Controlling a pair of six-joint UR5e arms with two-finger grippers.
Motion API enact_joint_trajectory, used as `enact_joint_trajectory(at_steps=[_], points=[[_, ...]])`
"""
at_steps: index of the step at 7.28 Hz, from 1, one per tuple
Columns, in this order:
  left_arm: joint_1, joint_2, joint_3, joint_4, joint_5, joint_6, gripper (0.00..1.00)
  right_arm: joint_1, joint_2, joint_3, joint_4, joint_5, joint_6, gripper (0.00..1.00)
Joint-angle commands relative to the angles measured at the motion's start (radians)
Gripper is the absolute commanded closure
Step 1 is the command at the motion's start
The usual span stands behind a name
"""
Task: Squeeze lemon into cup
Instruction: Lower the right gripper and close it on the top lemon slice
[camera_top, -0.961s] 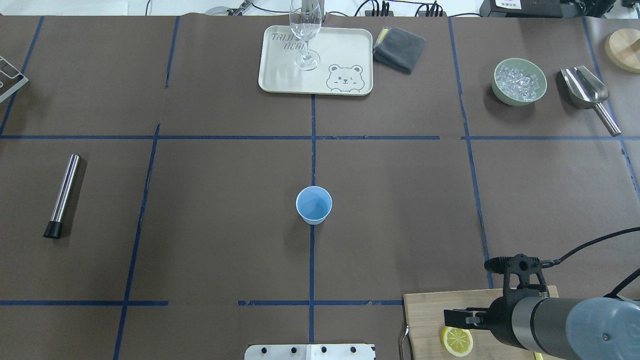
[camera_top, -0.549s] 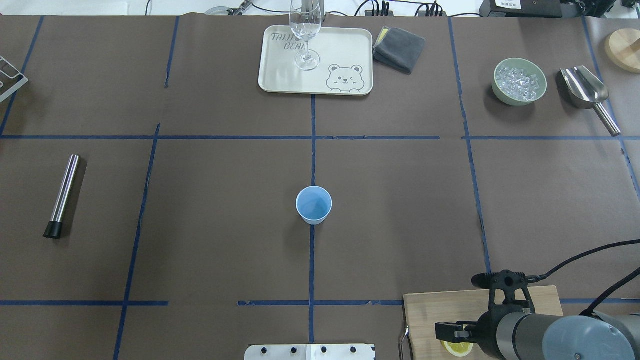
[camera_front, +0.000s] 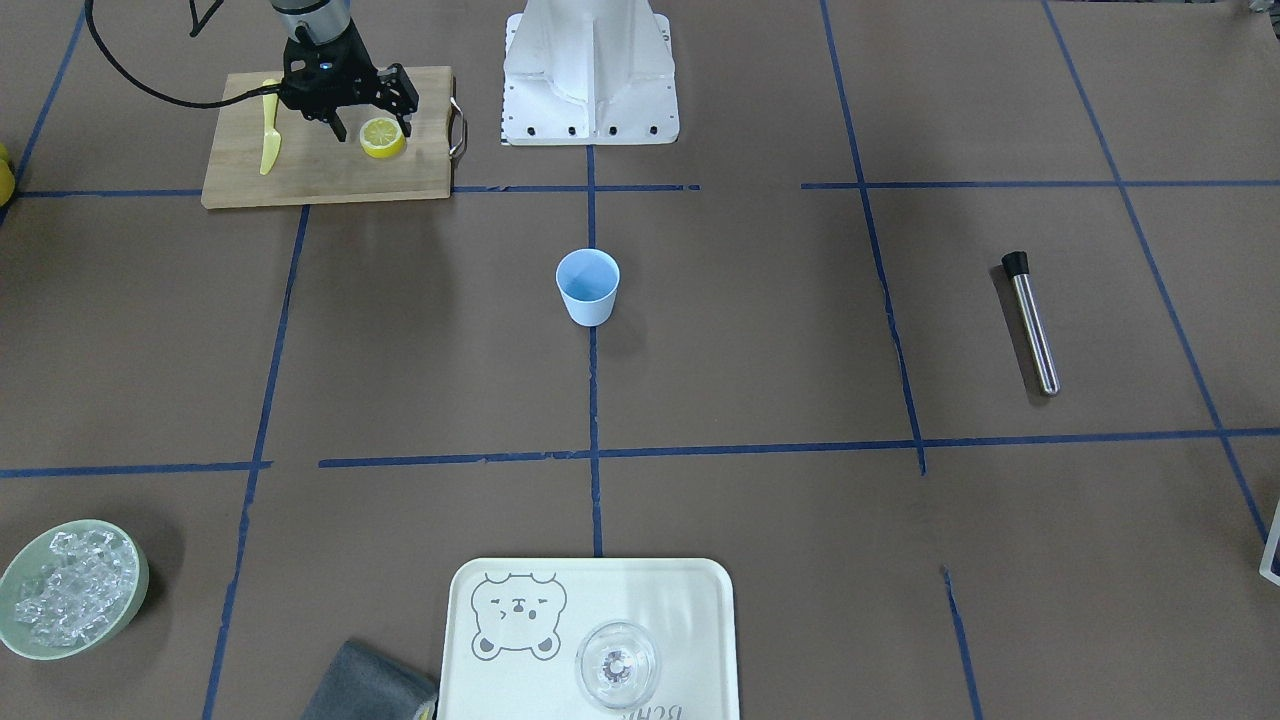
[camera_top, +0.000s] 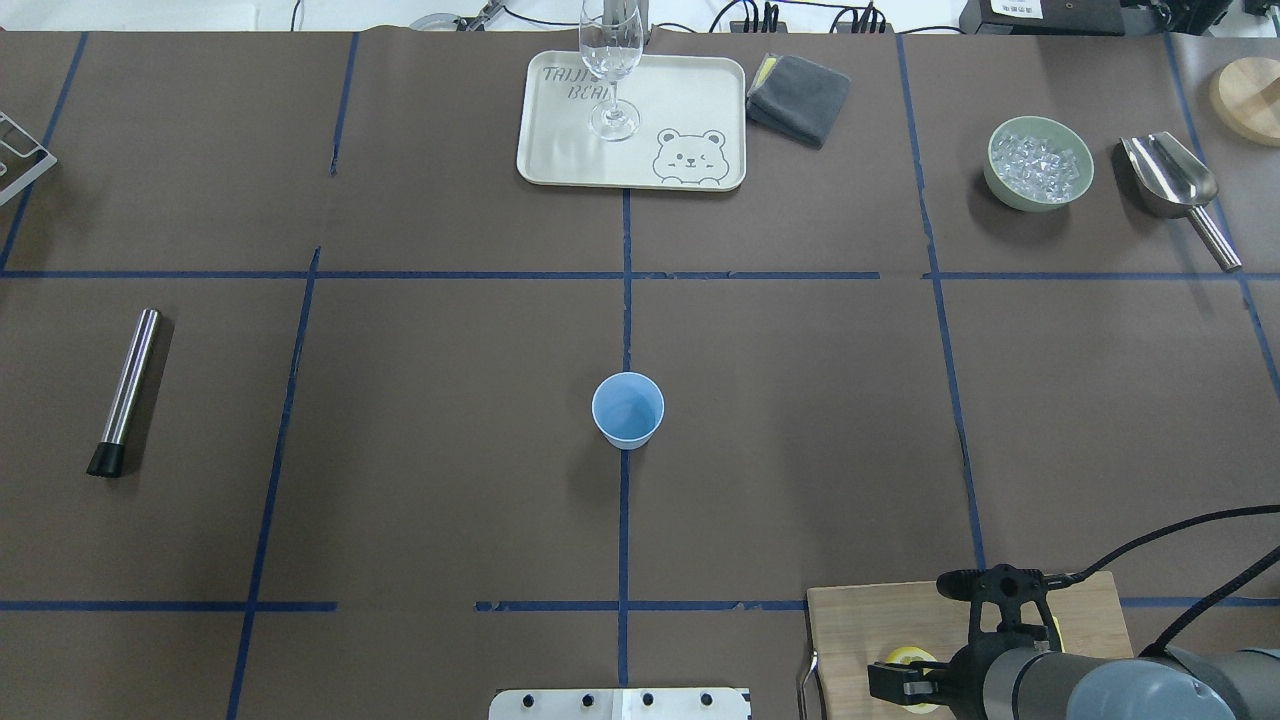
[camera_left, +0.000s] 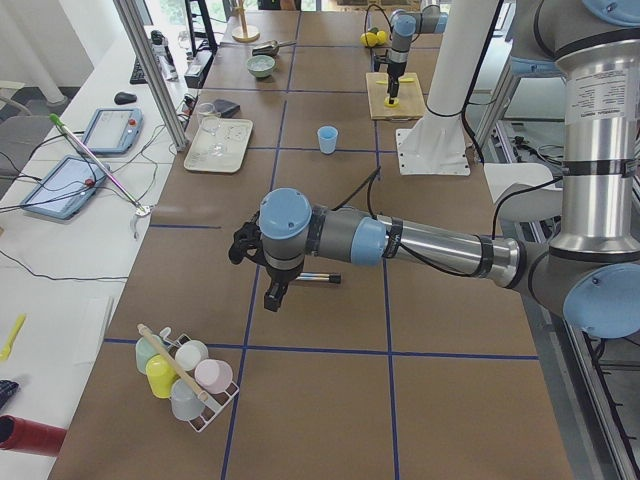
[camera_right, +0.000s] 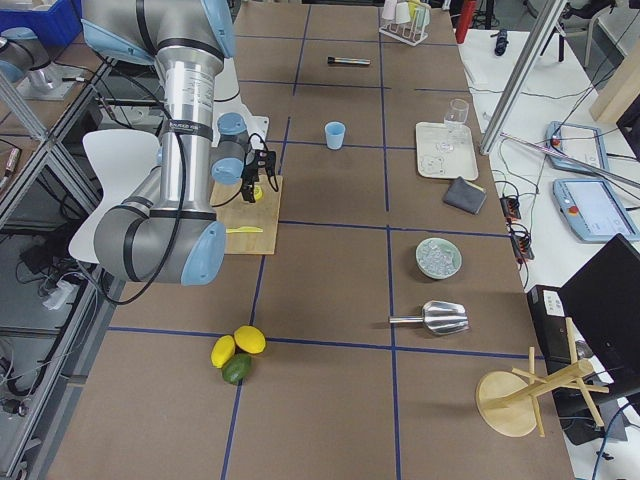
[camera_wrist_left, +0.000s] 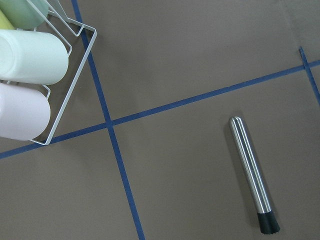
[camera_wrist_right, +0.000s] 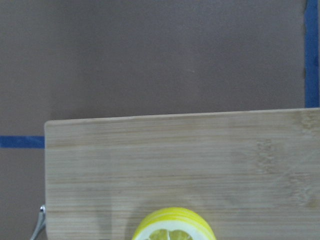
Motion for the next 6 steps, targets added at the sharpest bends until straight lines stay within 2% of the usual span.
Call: enact_joint_trajectory(at_steps=[1, 6], points=[[0.000, 0.000, 0.000, 0.000, -0.001, 0.000, 0.00, -0.006, 0.000, -0.003, -0.001, -0.001, 0.000, 0.03], [0.000, 0.000, 0.001, 0.000, -0.001, 0.000, 0.00, -0.020, 0.021, -0.023, 0.000, -0.001, 0.000, 0.06]])
